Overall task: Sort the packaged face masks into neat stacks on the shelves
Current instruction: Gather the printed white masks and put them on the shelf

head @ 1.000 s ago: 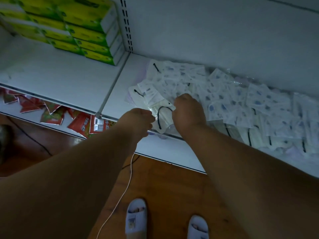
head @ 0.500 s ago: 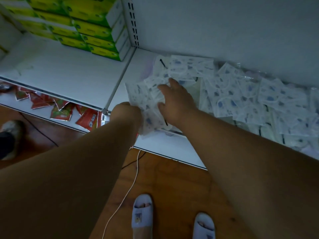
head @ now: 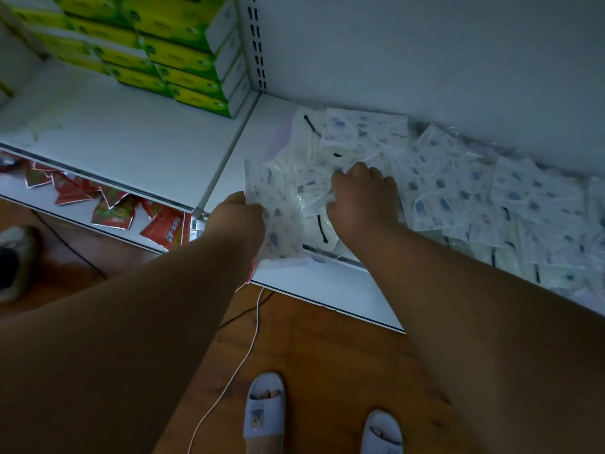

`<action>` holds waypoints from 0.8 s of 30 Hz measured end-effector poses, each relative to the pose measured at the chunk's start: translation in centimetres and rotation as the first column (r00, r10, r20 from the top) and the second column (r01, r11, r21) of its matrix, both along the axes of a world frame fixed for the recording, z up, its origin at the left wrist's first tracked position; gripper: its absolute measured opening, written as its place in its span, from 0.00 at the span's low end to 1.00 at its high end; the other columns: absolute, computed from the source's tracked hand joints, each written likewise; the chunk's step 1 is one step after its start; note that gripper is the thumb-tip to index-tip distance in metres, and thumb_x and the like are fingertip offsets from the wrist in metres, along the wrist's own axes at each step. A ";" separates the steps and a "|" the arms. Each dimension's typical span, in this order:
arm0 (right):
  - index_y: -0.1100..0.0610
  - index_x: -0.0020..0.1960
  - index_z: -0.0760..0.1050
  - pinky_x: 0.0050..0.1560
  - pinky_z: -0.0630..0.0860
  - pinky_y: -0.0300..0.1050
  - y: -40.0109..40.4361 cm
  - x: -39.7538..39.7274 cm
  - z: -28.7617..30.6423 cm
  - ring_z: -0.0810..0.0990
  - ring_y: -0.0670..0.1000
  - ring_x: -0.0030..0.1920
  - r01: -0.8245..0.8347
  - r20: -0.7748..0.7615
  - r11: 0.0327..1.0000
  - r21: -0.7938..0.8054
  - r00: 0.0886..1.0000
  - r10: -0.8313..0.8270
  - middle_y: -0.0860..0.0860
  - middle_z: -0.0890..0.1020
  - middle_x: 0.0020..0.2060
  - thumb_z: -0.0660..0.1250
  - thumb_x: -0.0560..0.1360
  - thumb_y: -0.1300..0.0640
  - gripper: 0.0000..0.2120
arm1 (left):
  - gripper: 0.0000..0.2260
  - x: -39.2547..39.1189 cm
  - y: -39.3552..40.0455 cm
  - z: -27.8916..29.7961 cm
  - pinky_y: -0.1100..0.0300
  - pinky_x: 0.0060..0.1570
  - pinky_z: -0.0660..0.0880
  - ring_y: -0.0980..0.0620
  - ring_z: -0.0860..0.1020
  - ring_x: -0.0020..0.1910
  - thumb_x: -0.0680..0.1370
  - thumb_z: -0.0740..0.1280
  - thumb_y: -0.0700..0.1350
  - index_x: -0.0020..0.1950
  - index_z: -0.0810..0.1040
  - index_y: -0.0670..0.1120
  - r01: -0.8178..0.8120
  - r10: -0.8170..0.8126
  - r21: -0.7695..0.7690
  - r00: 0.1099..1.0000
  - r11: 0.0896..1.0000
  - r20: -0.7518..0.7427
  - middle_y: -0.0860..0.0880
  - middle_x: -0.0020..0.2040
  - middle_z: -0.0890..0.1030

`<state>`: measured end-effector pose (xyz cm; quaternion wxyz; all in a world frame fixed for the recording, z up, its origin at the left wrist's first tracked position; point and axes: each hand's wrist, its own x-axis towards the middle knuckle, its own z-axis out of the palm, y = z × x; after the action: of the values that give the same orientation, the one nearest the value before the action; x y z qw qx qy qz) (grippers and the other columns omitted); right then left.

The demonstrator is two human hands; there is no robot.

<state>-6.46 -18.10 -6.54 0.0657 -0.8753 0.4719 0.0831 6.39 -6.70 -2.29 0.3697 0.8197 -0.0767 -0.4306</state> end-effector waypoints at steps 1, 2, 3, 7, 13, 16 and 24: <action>0.55 0.64 0.72 0.65 0.63 0.54 -0.1 -0.1 0.1 0.69 0.60 0.64 0.004 0.005 1.000 -0.007 1.000 -0.004 0.57 0.72 0.63 0.64 0.77 0.56 0.16 | 0.13 -0.1 0.0 0.0 0.44 0.62 0.76 0.41 0.76 0.58 0.83 0.58 0.40 0.65 0.76 0.47 -0.009 0.009 -0.003 1.000 1.000 -0.006 0.46 0.57 0.77; 0.55 0.63 0.72 0.64 0.63 0.54 -0.1 -0.2 0.1 0.68 0.59 0.64 0.003 0.004 1.000 -0.008 1.000 -0.003 0.56 0.72 0.63 0.63 0.77 0.56 0.15 | 0.13 -0.3 -0.1 0.0 0.45 0.61 0.76 0.41 0.76 0.58 0.83 0.58 0.40 0.66 0.76 0.47 -0.012 0.012 -0.001 1.000 1.000 -0.012 0.46 0.56 0.76; 0.55 0.64 0.71 0.64 0.63 0.54 0.0 -0.3 0.0 0.68 0.59 0.65 -0.006 -0.003 1.000 -0.006 1.000 0.006 0.56 0.71 0.63 0.64 0.77 0.53 0.16 | 0.13 -0.4 -0.2 0.0 0.45 0.61 0.76 0.41 0.76 0.59 0.83 0.58 0.40 0.66 0.75 0.47 -0.017 0.017 0.000 1.000 1.000 -0.013 0.46 0.56 0.76; 0.54 0.68 0.66 0.64 0.64 0.54 -0.1 0.0 -0.2 0.67 0.59 0.66 -0.038 -0.007 0.999 -0.006 0.999 0.038 0.57 0.69 0.66 0.66 0.77 0.50 0.22 | 0.13 -0.7 -0.5 -0.2 0.44 0.62 0.75 0.40 0.75 0.60 0.83 0.58 0.41 0.65 0.75 0.48 -0.029 0.029 0.000 0.999 1.000 -0.014 0.45 0.58 0.76; 0.55 0.63 0.72 0.62 0.67 0.53 -0.8 0.1 -0.2 0.76 0.59 0.60 -0.002 0.082 1.000 0.014 0.997 0.001 0.56 0.75 0.60 0.63 0.79 0.53 0.15 | 0.13 -0.3 -0.4 -0.7 0.51 0.55 0.73 0.44 0.74 0.54 0.83 0.56 0.41 0.64 0.76 0.47 -0.067 0.070 -0.040 0.994 0.997 0.081 0.48 0.54 0.76; 0.56 0.48 0.76 0.54 0.75 0.51 -0.5 -0.1 0.0 0.80 0.58 0.48 0.155 0.359 0.981 0.116 0.914 -0.187 0.54 0.80 0.48 0.63 0.78 0.51 0.09 | 0.12 -0.2 -0.2 -0.4 0.46 0.61 0.75 0.41 0.77 0.57 0.83 0.57 0.42 0.61 0.77 0.50 -0.092 0.098 -0.064 0.991 0.994 0.091 0.47 0.55 0.78; 0.59 0.42 0.77 0.34 0.67 0.42 1.3 0.8 1.2 0.76 0.51 0.36 0.189 0.610 0.890 0.414 0.668 -0.426 0.52 0.79 0.34 0.66 0.78 0.48 0.15 | 0.14 -0.8 -1.8 0.0 0.54 0.52 0.73 0.42 0.77 0.58 0.83 0.57 0.41 0.65 0.76 0.49 -0.116 0.120 -0.108 0.992 0.987 0.032 0.47 0.57 0.79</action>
<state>-5.65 -16.81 -5.33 0.3879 -0.7267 0.5362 -0.1844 5.61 -8.46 -2.26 0.4360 0.8103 -0.0580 -0.3873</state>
